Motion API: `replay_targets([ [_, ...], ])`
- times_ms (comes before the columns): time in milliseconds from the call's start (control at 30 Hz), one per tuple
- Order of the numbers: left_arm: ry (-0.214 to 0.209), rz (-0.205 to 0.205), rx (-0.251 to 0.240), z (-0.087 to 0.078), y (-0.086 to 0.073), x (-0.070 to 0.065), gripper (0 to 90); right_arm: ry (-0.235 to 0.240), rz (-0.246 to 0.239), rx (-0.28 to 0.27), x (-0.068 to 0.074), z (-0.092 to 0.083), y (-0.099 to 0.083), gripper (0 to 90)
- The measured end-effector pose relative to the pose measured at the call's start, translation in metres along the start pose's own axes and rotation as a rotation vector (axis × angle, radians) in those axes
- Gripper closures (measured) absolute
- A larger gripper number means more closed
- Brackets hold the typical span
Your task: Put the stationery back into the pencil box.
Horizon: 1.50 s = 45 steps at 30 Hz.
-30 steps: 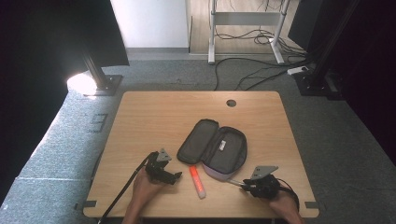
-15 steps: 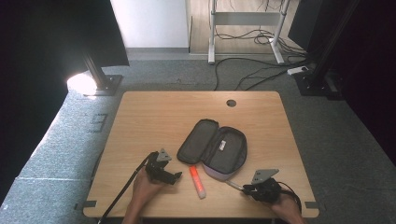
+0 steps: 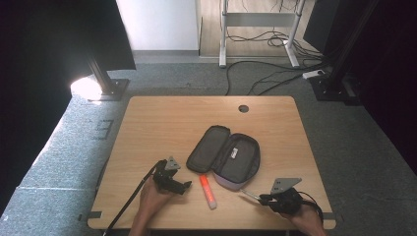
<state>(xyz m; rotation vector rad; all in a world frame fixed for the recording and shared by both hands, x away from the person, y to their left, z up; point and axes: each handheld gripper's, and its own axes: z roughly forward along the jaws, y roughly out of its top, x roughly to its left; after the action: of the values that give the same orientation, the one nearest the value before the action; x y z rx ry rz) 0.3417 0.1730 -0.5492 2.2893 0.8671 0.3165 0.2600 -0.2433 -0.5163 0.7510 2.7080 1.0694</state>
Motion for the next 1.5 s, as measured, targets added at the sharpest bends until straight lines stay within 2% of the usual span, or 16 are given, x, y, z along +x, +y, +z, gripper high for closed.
replay_targets([
  [300, 0.0, 0.0, 0.0, 0.0, 0.0, 0.0, 0.0, -0.005, 0.015, -0.019, -0.005, -0.013, 0.008, 78.5],
  [600, 0.0, -0.001, 0.0, 0.0, 0.0, 0.0, 0.0, -0.058, 0.018, -0.024, -0.017, -0.022, 0.021, 78.5],
  [833, -0.001, 0.0, 0.0, 0.0, 0.0, 0.0, 0.0, -0.085, 0.033, -0.031, -0.026, -0.02, 0.03, 78.5],
  [1000, 0.0, 0.0, 0.0, 0.0, 0.0, 0.0, 0.0, -0.128, 0.066, -0.031, -0.037, -0.016, 0.038, 78.5],
  [1300, 0.0, 0.0, 0.0, 0.0, 0.0, 0.0, 0.0, -0.15, 0.095, -0.043, -0.048, -0.009, 0.046, 78.5],
  [1500, 0.0, 0.0, 0.0, 0.0, 0.0, 0.0, 0.0, -0.185, 0.115, -0.054, -0.055, -0.004, 0.055, 78.5],
])
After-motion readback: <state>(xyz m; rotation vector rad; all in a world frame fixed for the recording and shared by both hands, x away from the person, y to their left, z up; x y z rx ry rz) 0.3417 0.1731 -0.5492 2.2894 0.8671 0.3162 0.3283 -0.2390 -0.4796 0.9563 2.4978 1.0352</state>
